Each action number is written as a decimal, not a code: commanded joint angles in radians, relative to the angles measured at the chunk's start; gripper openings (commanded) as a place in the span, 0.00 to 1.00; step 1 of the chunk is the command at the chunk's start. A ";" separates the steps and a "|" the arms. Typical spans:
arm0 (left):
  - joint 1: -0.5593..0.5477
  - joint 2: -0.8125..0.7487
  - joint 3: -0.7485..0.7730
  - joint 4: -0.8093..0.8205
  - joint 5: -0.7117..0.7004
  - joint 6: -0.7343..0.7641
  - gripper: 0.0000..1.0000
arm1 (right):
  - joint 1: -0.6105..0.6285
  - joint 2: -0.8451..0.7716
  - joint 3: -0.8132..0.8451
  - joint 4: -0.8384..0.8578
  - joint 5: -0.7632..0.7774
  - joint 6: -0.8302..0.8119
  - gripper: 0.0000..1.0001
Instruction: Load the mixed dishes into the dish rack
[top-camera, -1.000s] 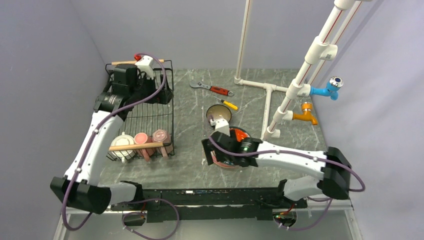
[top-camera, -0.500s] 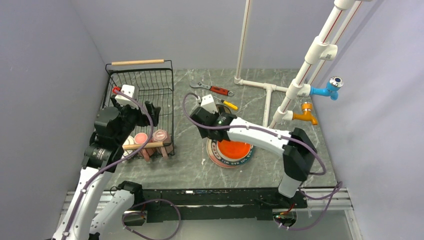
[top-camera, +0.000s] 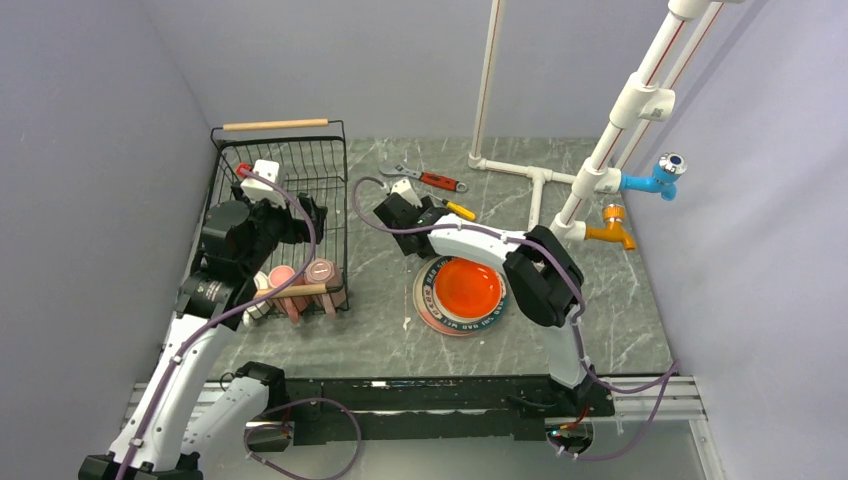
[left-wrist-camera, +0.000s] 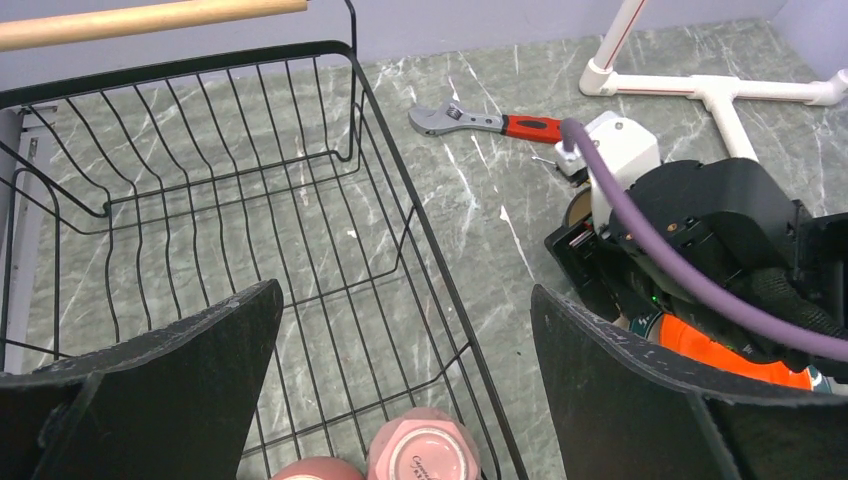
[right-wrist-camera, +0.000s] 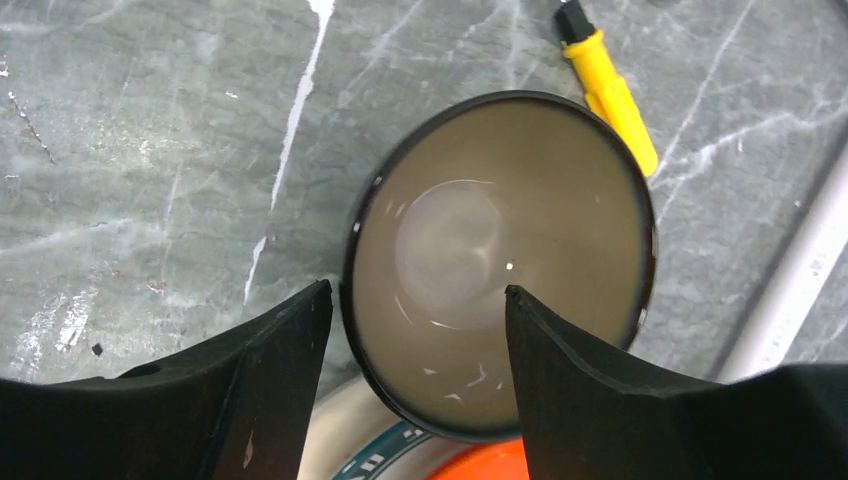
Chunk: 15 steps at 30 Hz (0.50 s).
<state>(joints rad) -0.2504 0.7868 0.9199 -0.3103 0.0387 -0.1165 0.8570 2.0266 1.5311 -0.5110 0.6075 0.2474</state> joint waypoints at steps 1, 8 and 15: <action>-0.004 0.009 0.014 0.046 0.002 0.006 0.99 | -0.002 0.010 0.013 0.113 -0.035 -0.097 0.64; -0.003 0.020 0.010 0.051 -0.023 0.018 0.99 | -0.004 -0.003 -0.098 0.213 -0.114 -0.177 0.51; -0.004 0.050 0.012 0.039 -0.036 0.029 0.99 | -0.007 0.023 -0.097 0.185 -0.226 -0.277 0.07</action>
<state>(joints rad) -0.2504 0.8234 0.9199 -0.2974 0.0196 -0.1081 0.8558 2.0468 1.3945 -0.3317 0.4606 0.0433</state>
